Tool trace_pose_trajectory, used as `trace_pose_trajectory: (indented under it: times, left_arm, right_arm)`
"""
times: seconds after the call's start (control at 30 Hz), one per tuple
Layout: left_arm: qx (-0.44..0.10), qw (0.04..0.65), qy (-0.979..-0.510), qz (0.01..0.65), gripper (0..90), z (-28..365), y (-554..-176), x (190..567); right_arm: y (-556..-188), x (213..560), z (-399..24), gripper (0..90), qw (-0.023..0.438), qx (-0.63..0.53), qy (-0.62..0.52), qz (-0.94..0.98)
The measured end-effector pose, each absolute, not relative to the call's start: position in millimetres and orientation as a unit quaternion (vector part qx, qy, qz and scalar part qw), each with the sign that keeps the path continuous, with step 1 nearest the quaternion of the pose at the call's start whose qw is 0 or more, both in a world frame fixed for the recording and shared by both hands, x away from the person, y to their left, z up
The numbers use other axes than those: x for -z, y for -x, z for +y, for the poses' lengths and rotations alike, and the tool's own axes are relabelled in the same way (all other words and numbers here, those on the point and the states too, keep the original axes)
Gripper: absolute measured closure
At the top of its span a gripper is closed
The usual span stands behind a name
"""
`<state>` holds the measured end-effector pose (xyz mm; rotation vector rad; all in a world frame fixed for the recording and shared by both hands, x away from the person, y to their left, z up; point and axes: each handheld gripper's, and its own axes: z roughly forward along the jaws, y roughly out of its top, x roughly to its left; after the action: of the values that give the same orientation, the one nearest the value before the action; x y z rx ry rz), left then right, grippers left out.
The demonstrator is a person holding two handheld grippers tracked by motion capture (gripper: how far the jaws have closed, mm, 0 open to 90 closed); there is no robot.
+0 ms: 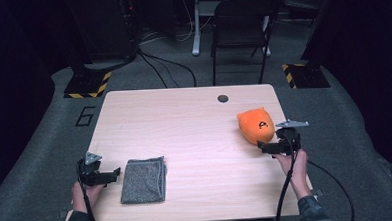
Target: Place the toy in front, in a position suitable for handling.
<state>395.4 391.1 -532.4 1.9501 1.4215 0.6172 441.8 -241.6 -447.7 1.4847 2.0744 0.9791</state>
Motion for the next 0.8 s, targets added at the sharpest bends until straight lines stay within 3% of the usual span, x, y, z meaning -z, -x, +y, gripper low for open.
trace_pose_trajectory:
  times: [0.63, 0.8]
  left_arm:
    - [-0.234, 0.320, -0.744, 0.538, 0.3, 391.2, -395.7, 532.4]
    - [-0.234, 0.320, -0.745, 0.537, 0.3, 391.0, -396.1, 532.4]
  right_arm:
    - [-494.7, 450.3, -223.1, 3.0, 0.194, -0.342, -0.571, 0.721]
    - [-496.4, 457.3, -222.6, 18.1, 0.218, -0.316, -0.586, 0.713]
